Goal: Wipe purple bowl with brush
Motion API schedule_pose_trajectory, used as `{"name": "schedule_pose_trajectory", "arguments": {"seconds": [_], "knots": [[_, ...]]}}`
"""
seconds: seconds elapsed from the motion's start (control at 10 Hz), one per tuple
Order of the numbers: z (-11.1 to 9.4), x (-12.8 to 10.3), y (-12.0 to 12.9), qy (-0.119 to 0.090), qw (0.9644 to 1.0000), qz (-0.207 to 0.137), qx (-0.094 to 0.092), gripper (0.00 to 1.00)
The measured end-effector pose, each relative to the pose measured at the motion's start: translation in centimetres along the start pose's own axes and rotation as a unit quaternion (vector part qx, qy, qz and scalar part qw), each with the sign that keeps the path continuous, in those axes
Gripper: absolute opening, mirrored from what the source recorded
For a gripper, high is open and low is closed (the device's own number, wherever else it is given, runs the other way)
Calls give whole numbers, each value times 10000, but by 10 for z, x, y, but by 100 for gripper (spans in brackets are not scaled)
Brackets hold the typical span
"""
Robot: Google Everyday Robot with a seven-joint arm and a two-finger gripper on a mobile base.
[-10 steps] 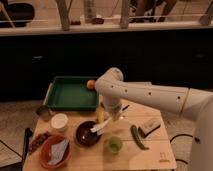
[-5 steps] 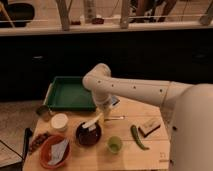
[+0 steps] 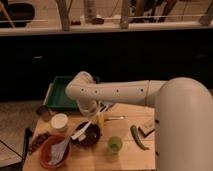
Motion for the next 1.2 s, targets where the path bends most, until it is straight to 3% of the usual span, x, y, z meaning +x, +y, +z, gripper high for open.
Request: {"name": "schedule_pose_trajectory", "arguments": {"seconds": [0.2,0.6,0.9,1.2], "knots": [[5,9,13,-52,9999,135,-3,1],[10,68,63,-138,9974,698,111,1],[1,93,63,-104,9950,942,316,1],[-16,84,31,-70,9937,965,572,1]]}}
